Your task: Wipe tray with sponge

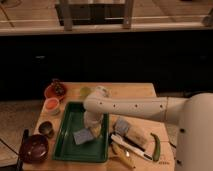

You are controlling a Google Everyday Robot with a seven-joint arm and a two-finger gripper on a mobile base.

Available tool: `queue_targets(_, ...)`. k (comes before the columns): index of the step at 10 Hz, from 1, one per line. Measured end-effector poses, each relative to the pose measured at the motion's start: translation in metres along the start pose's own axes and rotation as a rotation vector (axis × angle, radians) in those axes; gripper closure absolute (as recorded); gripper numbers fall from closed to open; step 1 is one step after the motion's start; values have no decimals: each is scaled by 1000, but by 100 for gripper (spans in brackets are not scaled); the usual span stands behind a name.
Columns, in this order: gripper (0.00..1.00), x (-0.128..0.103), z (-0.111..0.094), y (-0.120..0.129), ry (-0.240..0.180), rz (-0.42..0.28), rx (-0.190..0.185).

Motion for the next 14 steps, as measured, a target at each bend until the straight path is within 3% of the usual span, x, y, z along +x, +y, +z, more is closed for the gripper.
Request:
queue_targets(3, 100, -39, 9, -32, -13, -105, -6)
queue_targets(7, 100, -64, 19, -12, -40, -172, -33)
queue_targets(9, 100, -54, 17, 10, -38, -162, -46)
queue_targets(11, 100, -24, 12, 38, -25, -119, -59)
queue_targets(14, 100, 8, 7, 48, -6, -74, -74)
